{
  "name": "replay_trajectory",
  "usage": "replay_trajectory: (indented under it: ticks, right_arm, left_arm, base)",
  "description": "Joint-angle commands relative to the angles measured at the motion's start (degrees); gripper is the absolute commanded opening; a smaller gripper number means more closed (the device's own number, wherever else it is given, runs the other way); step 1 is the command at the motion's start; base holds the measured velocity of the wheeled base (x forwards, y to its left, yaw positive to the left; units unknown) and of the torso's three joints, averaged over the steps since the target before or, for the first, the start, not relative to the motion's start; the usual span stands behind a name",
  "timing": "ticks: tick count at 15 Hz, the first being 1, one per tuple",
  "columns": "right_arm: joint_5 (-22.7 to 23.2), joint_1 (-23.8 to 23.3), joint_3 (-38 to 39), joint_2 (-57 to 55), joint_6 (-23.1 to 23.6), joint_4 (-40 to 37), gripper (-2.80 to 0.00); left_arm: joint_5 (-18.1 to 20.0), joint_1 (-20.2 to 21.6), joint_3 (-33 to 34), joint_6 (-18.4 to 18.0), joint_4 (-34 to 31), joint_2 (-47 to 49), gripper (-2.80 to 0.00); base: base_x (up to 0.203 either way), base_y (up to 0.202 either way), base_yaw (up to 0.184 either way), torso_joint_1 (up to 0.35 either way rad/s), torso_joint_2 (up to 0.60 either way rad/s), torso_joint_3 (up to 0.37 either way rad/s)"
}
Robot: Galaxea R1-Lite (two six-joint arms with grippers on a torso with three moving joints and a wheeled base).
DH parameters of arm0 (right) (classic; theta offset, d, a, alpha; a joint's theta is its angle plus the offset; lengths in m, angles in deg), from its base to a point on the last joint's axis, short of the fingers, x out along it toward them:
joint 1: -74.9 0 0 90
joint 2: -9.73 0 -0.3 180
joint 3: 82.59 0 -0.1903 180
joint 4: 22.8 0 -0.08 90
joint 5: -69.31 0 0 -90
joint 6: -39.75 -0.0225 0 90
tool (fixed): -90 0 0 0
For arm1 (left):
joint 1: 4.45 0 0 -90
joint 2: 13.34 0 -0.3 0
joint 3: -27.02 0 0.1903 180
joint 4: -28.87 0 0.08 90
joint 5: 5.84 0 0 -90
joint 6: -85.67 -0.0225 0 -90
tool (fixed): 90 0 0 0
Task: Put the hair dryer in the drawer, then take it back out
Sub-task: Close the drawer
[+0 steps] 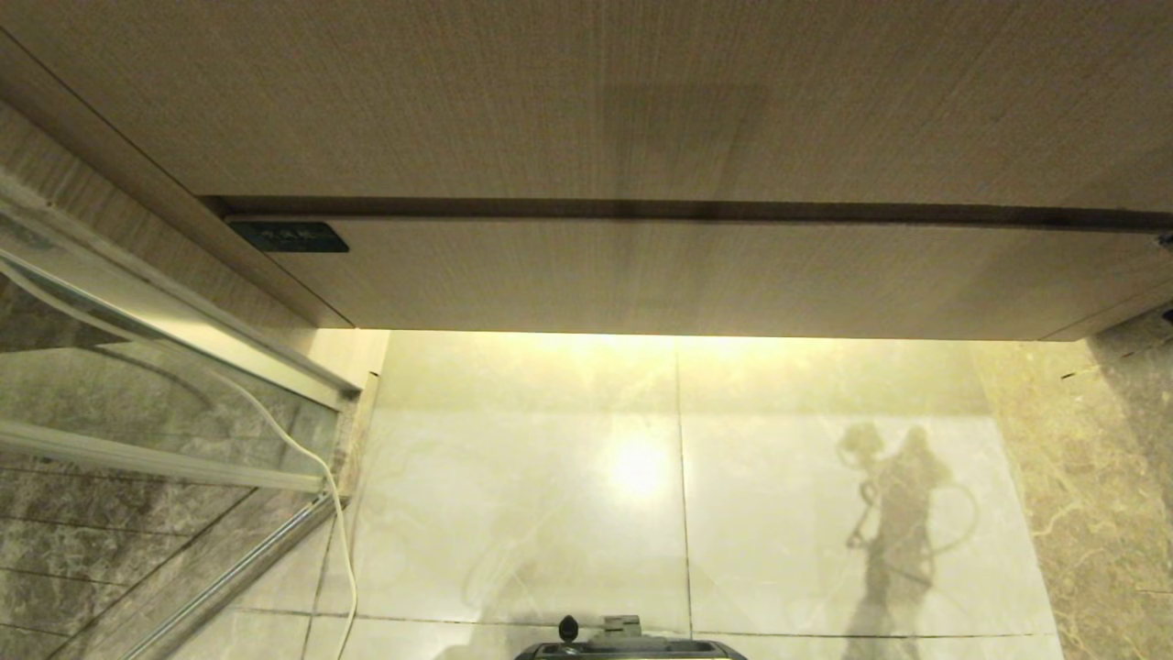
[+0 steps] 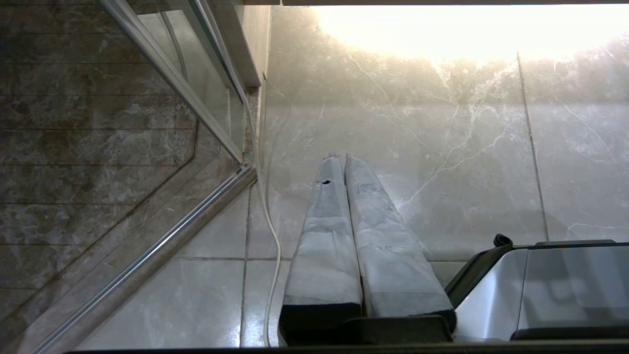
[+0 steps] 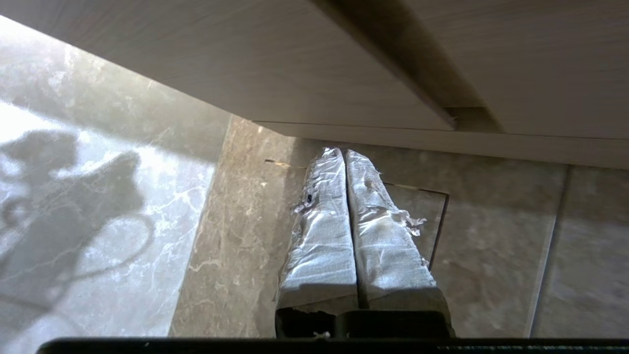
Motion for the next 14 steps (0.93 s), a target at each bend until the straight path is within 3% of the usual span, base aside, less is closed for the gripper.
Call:
replay_trajectory:
  ticks: [1,3,5,8,10,12,14]
  right_arm:
    - [-0.14,0.66,0.82,0.92,0.11,-1.13,-2.80]
    - [-0.56,2.61,5.47,7.64,-0.54,-5.09,-2.80]
    - [-1.61,4.56,11.67,21.61,-2.39,-8.32,-2.80]
    - [-3.18,9.45,24.46,41.18,-11.17,-13.09,-2.80]
    - [-4.16,12.21,29.16,44.98,-16.32,-16.04,-2.80]
    - [-4.03,12.33,29.28,45.08,-16.56,-16.29,-2.80]
    - [-2.95,15.28,31.87,50.13,-21.04,-20.21,-2.80]
  left_arm:
    - [0.00,0.02,0.09,0.00,-0.02,0.00,-2.80]
    - [0.00,0.02,0.09,0.00,-0.02,0.00,-2.80]
    - [0.00,0.02,0.09,0.00,-0.02,0.00,-2.80]
    - [0.00,0.02,0.09,0.00,-0.02,0.00,-2.80]
    - [0.00,0.02,0.09,0.00,-0.02,0.00,-2.80]
    - [0.00,0.02,0.09,0.09,-0.02,0.00,-2.80]
    - [0.00,0.02,0.09,0.00,-0.02,0.00,-2.80]
  base:
    - [0.000,0.000,0.000,0.000,0.00,0.000]
    - [0.000,0.000,0.000,0.000,0.00,0.000]
    - [0.000,0.000,0.000,0.000,0.00,0.000]
    - [0.000,0.000,0.000,0.000,0.00,0.000]
    - [0.000,0.000,0.000,0.000,0.00,0.000]
    - [0.000,0.000,0.000,0.000,0.00,0.000]
    - [0.000,0.000,0.000,0.000,0.00,0.000]
